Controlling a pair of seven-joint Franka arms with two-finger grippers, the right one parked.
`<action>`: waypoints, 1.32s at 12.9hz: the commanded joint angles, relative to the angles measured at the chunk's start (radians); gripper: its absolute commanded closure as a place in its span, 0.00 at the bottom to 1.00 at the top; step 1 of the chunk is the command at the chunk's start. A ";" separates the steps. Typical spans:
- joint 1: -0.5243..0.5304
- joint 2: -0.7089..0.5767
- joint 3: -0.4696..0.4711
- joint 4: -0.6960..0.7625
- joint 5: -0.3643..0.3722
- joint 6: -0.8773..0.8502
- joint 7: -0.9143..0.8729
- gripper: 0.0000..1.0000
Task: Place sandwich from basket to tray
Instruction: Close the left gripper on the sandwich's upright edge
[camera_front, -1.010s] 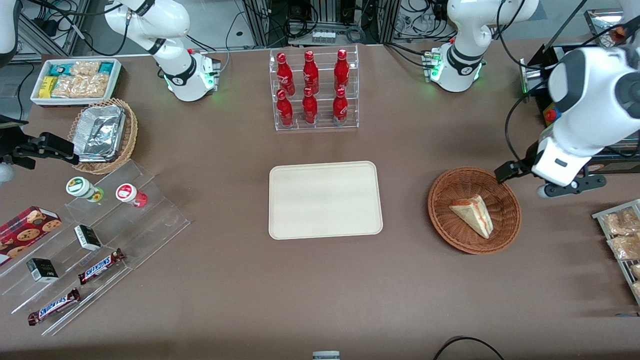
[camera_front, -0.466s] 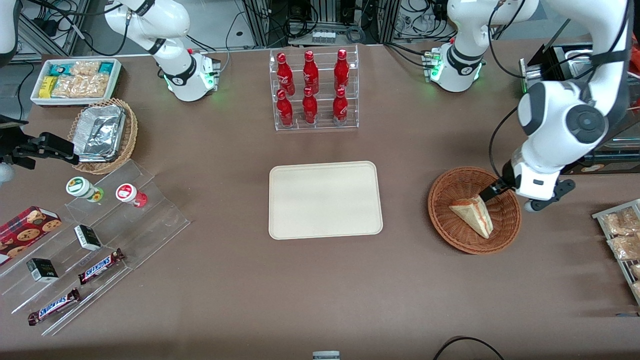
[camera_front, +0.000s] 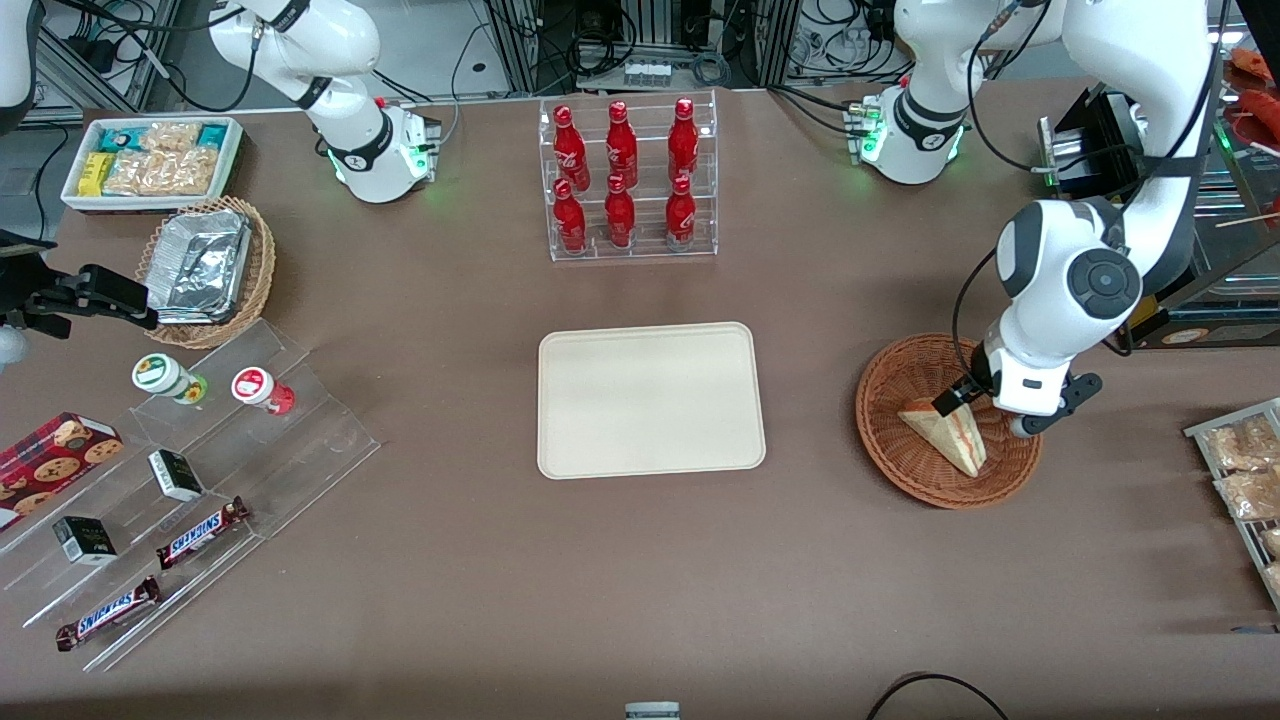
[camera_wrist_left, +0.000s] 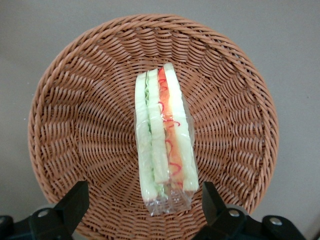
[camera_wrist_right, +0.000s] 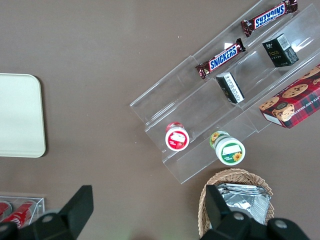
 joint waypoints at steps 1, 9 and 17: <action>-0.006 0.029 0.002 -0.013 0.021 0.064 -0.036 0.00; -0.006 0.063 0.002 0.004 0.021 0.096 -0.083 1.00; -0.075 0.005 -0.041 0.303 0.125 -0.398 -0.069 1.00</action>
